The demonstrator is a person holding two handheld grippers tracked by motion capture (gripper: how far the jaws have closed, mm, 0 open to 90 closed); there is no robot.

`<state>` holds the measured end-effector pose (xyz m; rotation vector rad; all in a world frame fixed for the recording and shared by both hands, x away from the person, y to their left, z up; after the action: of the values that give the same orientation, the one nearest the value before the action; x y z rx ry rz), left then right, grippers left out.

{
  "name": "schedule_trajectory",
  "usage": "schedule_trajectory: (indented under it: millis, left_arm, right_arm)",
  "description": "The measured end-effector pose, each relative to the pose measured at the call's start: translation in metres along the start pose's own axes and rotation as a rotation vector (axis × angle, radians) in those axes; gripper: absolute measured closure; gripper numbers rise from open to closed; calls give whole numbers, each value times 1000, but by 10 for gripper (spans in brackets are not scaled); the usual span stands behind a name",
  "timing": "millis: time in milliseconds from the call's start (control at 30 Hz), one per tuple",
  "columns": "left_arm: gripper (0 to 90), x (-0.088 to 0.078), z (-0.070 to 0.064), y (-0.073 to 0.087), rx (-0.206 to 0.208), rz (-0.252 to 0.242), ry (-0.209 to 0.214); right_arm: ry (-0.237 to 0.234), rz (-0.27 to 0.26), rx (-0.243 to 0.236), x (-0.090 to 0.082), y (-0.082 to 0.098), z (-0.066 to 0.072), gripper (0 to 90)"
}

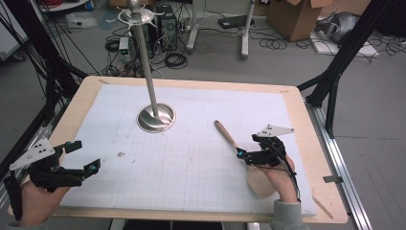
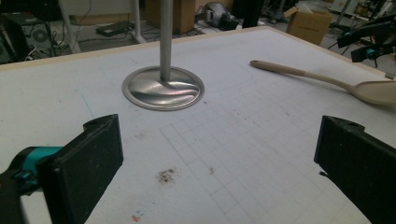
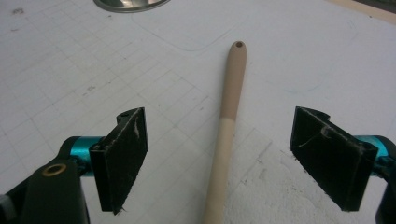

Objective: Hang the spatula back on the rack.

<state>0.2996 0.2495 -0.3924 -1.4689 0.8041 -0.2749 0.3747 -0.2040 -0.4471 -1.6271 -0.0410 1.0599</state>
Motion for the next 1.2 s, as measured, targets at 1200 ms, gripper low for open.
schedule_trajectory:
  millis: [1200]
  left_arm:
    - [17,6,2,7,-11,26,-11]
  right_arm:
    - [27,196,18,37,35,-8,214]
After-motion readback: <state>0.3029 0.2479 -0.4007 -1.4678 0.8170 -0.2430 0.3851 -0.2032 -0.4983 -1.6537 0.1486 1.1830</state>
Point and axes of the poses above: each handheld gripper's, and its own axes: x roughly forward along the jaws, y roughly out of its underside, z roughly to its left, the point moved 10 cm from there along x, roughly forward along the jaws, and after that the axes turned 1 degree about x, right-handed, at the moved point
